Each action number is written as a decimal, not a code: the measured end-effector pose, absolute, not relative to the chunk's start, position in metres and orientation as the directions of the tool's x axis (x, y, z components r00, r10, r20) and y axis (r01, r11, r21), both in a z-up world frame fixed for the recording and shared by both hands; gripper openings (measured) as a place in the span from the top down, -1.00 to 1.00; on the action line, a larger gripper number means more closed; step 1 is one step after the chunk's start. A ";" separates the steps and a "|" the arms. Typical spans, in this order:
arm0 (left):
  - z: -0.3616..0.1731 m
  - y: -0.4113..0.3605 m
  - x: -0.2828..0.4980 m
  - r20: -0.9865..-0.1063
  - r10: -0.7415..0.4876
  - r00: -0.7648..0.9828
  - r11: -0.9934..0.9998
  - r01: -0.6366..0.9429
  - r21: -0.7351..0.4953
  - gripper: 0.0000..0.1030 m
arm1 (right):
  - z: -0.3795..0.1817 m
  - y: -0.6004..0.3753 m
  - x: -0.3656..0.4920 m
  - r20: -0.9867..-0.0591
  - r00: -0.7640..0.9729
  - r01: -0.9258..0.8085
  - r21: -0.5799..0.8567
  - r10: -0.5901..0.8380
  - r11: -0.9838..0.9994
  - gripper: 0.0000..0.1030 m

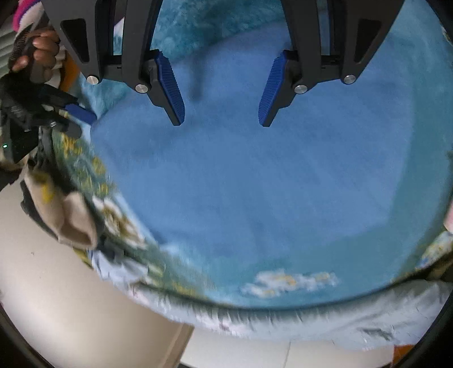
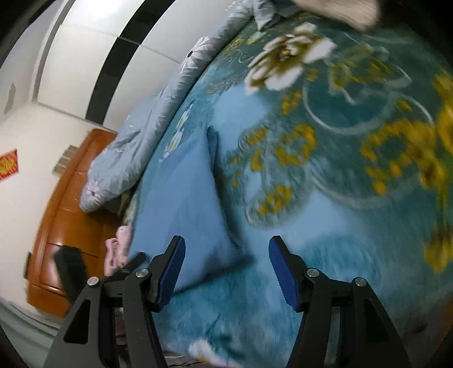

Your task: Fold clothes

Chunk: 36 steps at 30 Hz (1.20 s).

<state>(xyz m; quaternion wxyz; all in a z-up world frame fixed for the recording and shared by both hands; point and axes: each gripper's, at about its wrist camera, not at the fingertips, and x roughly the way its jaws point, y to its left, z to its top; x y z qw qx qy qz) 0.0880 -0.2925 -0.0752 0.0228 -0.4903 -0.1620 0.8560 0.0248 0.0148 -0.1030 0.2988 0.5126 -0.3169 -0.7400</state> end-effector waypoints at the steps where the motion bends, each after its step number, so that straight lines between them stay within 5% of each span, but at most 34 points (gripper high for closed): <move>1: -0.077 -0.289 0.090 -0.836 0.190 -0.515 -0.949 0.123 -0.292 -0.13 | -0.104 0.011 0.026 -0.561 -0.287 0.117 0.784 -0.777 -0.610 -0.22; 11: -0.080 -0.303 0.101 -0.804 0.282 -0.524 -0.908 0.126 -0.400 -0.13 | -0.109 -0.035 0.013 -0.522 -0.377 0.074 0.806 -0.765 -0.587 -0.20; 13: -0.079 -0.305 0.103 -0.797 0.303 -0.522 -0.897 0.126 -0.424 -0.13 | -0.109 -0.038 0.010 -0.517 -0.399 0.056 0.811 -0.758 -0.583 0.09; 15: -0.080 -0.305 0.106 -0.791 0.329 -0.517 -0.888 0.116 -0.445 -0.13 | -0.110 -0.035 0.008 -0.520 -0.413 0.030 0.813 -0.747 -0.582 0.61; 17: -0.081 -0.303 0.110 -0.784 0.349 -0.513 -0.884 0.097 -0.456 -0.13 | -0.107 -0.034 0.007 -0.511 -0.428 0.029 0.817 -0.746 -0.576 0.68; 25: -0.073 -0.335 0.132 -0.688 0.459 -0.562 -0.803 0.067 -0.592 -0.13 | -0.033 -0.083 0.011 -0.525 -0.470 0.266 0.682 -0.709 -0.681 0.73; 30: -0.050 -0.390 0.169 -0.627 0.374 -0.683 -0.799 0.106 -0.593 -0.14 | 0.010 -0.155 0.026 -0.537 -0.457 0.477 0.525 -0.709 -0.705 0.73; 36: -0.053 -0.441 0.207 -0.613 0.291 -0.735 -0.770 0.201 -0.606 -0.14 | -0.005 -0.246 0.064 -0.601 -0.343 0.648 0.406 -0.722 -0.645 0.73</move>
